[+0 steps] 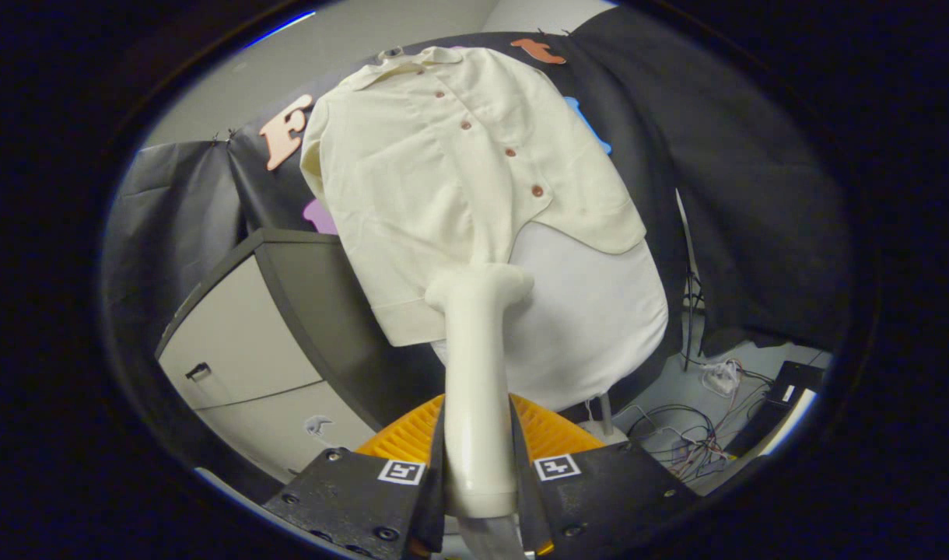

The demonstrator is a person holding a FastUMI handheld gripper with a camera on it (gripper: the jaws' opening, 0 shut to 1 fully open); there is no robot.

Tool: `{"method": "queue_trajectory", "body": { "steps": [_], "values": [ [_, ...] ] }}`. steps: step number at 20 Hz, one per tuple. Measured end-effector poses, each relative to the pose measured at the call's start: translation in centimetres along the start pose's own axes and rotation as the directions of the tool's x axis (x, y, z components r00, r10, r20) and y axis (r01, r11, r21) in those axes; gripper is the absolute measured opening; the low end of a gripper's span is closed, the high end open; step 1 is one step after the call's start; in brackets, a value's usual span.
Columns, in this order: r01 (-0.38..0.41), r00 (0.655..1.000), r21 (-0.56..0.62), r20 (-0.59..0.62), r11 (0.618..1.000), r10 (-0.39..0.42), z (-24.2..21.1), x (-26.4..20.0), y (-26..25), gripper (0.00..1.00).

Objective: Iron the clothes twice with a garment steamer, once on the left side and once on the right side.

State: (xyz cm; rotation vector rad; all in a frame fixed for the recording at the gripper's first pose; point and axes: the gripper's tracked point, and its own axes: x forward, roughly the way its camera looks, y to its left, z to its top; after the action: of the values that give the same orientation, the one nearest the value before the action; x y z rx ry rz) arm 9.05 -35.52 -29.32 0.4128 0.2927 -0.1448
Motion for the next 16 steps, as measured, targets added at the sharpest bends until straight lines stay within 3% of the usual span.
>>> {"method": "queue_trajectory", "body": {
  "steps": [11, 16],
  "values": [
    [-0.077, 0.974, -0.122, 0.204, 0.989, 0.101, 14.1, -5.9, 7.0, 0.37],
    [-0.062, 0.954, -0.174, 0.278, 0.983, 0.109, 19.3, -6.6, 8.5, 0.36]
  ]
}}
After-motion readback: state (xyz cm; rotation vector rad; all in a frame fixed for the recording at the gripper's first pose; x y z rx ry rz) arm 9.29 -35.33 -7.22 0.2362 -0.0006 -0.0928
